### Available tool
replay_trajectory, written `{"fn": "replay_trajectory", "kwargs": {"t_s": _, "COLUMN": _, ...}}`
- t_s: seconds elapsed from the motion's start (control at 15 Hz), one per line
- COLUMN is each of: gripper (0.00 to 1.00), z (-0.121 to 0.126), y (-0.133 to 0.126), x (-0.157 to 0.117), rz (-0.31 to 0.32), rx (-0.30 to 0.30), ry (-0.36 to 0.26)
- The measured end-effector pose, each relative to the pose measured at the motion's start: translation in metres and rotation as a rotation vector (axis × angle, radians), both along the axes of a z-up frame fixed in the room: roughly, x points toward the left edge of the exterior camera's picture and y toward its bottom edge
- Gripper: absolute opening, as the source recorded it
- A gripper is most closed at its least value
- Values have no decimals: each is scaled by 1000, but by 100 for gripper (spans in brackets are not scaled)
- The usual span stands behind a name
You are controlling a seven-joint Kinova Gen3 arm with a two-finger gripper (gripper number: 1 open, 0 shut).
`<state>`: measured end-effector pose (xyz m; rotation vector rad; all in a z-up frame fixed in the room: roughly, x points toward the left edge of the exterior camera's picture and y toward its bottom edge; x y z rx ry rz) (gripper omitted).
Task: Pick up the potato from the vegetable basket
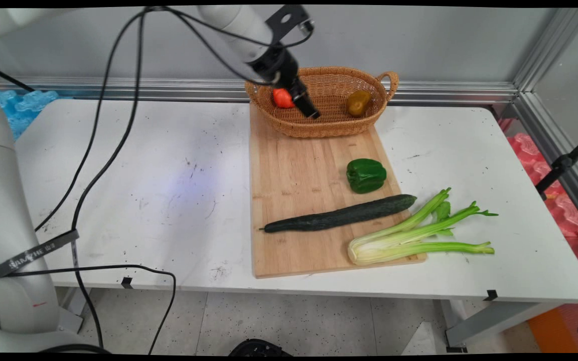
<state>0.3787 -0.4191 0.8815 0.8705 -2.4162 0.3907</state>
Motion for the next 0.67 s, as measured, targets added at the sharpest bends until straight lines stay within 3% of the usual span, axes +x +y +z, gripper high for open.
{"fn": "replay_trajectory", "kwargs": {"t_s": 0.4, "gripper": 100, "z": -18, "y": -70, "x": -26, "rz": 18, "rx": -65, "ry": 62}}
{"fn": "replay_trajectory", "kwargs": {"t_s": 0.67, "gripper": 100, "z": -31, "y": -99, "x": -36, "rz": 25, "rx": -85, "ry": 77}}
